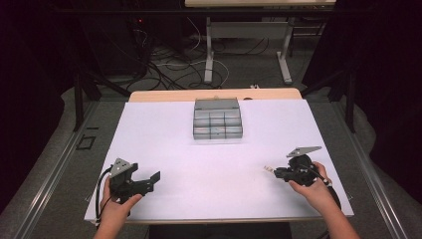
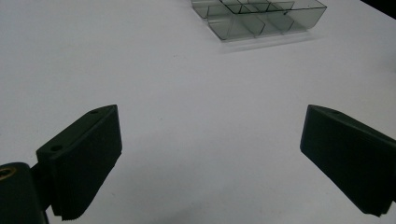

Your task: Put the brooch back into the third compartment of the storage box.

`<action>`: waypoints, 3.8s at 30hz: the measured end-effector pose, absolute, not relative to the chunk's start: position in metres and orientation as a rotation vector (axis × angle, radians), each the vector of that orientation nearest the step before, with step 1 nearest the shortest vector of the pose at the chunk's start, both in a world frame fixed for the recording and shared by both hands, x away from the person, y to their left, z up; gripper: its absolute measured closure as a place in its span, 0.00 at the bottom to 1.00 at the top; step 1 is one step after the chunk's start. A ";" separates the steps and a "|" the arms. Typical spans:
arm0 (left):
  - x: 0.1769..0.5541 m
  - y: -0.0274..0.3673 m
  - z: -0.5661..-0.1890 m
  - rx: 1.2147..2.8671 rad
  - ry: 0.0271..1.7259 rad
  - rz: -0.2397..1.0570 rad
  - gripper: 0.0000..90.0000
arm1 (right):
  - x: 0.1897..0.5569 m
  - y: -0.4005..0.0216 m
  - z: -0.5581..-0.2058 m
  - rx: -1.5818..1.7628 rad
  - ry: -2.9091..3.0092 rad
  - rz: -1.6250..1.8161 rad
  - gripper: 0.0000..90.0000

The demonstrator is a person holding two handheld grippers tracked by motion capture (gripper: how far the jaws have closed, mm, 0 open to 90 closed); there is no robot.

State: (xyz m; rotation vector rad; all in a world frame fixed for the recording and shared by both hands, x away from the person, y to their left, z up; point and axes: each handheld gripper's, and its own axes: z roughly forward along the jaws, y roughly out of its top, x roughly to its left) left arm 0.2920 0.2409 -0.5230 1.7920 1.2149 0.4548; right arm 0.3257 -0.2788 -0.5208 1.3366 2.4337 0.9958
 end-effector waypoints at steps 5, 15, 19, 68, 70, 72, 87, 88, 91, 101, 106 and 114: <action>0.292 0.242 -0.522 1.786 1.219 0.460 0.06 | 0.326 -0.279 -0.521 1.313 2.421 1.004 0.90; 0.291 0.243 -0.522 1.784 1.221 0.461 0.06 | 0.326 -0.279 -0.517 1.290 2.373 1.047 0.90; 0.291 0.243 -0.522 1.782 1.224 0.462 0.06 | 0.326 -0.277 -0.513 1.270 2.352 1.088 0.90; 0.290 0.243 -0.521 1.784 1.215 0.468 0.06 | 0.383 -0.219 -0.437 1.059 2.401 1.058 0.90; 0.290 0.243 -0.521 1.783 1.215 0.467 0.06 | 0.386 -0.218 -0.434 1.051 2.411 1.049 0.90; 0.290 0.243 -0.521 1.780 1.215 0.469 0.06 | 0.389 -0.216 -0.431 1.048 2.412 1.043 0.90; 0.290 0.243 -0.521 1.782 1.214 0.469 0.06 | 0.409 -0.201 -0.420 1.011 2.429 0.927 0.90; 0.290 0.243 -0.521 1.782 1.215 0.469 0.06 | 0.411 -0.200 -0.420 0.997 2.432 0.931 0.90; 0.290 0.243 -0.521 1.782 1.213 0.470 0.06 | 0.414 -0.196 -0.419 1.015 2.436 0.912 0.90; 0.290 0.243 -0.521 1.783 1.213 0.467 0.06 | 0.428 -0.184 -0.415 1.009 2.482 0.828 0.90; 0.289 0.244 -0.520 1.784 1.217 0.461 0.06 | 0.438 -0.180 -0.418 1.013 2.462 0.813 0.90; 0.290 0.243 -0.521 1.783 1.216 0.458 0.06 | 0.453 -0.179 -0.424 1.073 2.461 0.778 0.90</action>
